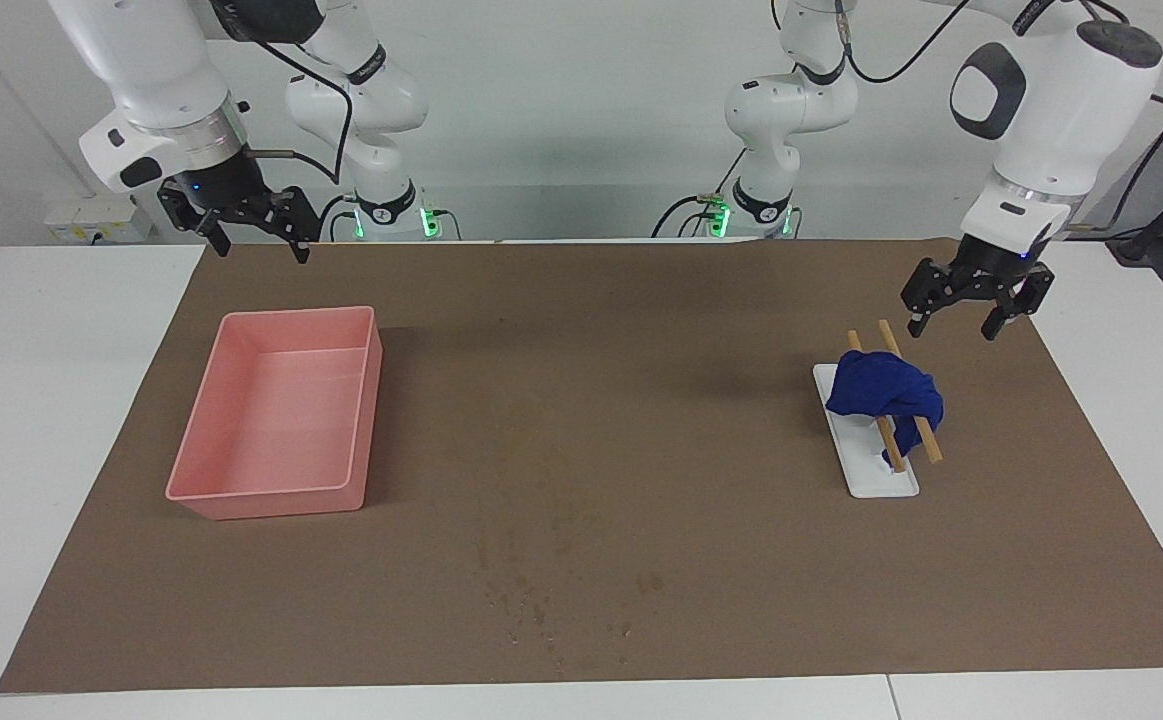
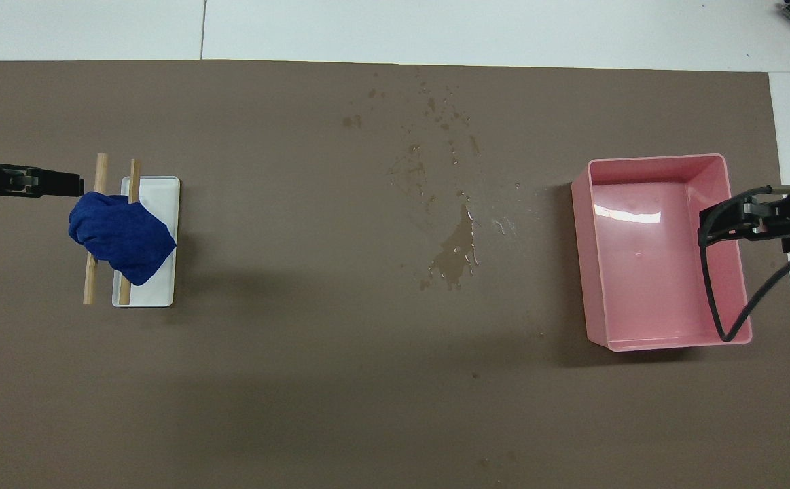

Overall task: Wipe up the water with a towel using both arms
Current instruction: 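Reach the left gripper to the blue towel and grasp it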

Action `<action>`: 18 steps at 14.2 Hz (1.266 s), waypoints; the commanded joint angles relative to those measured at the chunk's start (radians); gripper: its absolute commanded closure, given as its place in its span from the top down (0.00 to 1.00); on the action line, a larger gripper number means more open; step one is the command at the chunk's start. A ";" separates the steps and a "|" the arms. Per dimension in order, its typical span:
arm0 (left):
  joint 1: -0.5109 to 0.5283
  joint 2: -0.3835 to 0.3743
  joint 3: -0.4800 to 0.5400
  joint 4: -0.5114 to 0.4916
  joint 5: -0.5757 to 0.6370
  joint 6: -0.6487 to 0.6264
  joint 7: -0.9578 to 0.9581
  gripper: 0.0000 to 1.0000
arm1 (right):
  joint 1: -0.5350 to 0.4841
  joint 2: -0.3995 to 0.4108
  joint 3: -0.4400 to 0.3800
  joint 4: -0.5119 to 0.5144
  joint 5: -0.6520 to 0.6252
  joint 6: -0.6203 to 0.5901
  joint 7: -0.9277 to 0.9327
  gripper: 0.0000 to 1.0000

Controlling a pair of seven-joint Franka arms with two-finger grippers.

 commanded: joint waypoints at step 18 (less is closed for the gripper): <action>0.022 0.032 -0.008 -0.247 0.008 0.309 -0.004 1.00 | -0.006 0.006 0.003 0.014 -0.007 -0.012 0.005 1.00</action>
